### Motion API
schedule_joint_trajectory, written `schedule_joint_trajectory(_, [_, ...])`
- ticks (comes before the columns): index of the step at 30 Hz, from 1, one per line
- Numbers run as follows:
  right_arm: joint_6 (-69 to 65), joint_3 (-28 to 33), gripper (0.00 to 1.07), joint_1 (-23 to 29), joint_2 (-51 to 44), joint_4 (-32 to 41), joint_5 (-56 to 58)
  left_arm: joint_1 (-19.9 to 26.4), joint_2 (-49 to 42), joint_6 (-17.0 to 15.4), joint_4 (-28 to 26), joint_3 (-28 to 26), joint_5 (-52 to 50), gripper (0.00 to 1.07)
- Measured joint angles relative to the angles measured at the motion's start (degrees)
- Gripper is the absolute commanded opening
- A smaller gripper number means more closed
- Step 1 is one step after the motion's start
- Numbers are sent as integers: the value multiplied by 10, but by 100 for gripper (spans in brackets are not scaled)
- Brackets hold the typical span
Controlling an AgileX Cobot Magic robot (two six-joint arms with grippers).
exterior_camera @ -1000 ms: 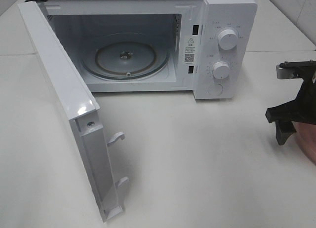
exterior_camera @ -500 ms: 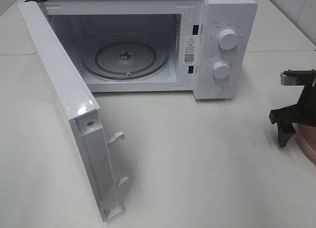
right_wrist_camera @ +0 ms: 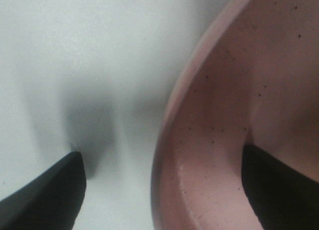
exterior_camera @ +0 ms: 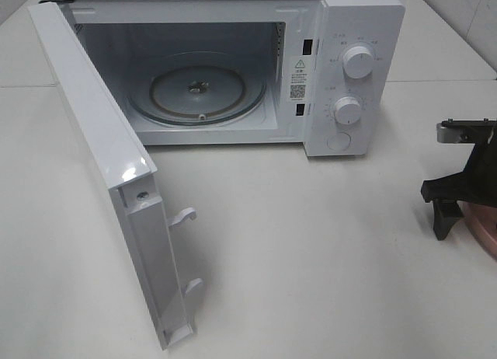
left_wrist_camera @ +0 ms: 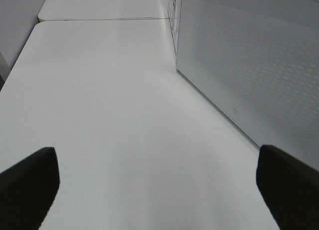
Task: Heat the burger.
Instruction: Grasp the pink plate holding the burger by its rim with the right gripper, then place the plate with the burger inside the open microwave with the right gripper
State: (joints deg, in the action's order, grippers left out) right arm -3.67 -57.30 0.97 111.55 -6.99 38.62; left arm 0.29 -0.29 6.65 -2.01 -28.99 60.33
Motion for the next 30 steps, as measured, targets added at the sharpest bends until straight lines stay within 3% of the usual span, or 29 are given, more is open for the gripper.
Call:
schedule_joint_trajectory(2, [3,-1,75,0,1,-1,0,0,0,0,0,0,0,103])
schedule_joint_trajectory(4, [25,-1,61,0,1,-1,0,0,0,0,0,0,0,103])
schedule_joint_trajectory(5, [25,-1,61,0,1,-1,0,0,0,0,0,0,0,103])
schedule_joint_trajectory(6, [41,-1,49,0,1,-2,1,0,0,0,0,0,0,103])
schedule_joint_trajectory(7, [41,-1,49,0,1,-2,1,0,0,0,0,0,0,103])
schedule_joint_trajectory(9, [60,-1,25,0,1,-6,4,0,0,0,0,0,0,103])
schedule_joint_trajectory(10, [60,-1,25,0,1,-6,4,0,0,0,0,0,0,103])
schedule_joint_trajectory(11, [65,-2,8,0,1,-10,5,0,0,0,0,0,0,103])
schedule_joint_trajectory(12, [67,-3,0,0,-1,-10,7,0,0,0,0,0,0,103])
schedule_joint_trajectory(30, [72,-3,0,0,-2,-12,25,0,0,0,0,0,0,103])
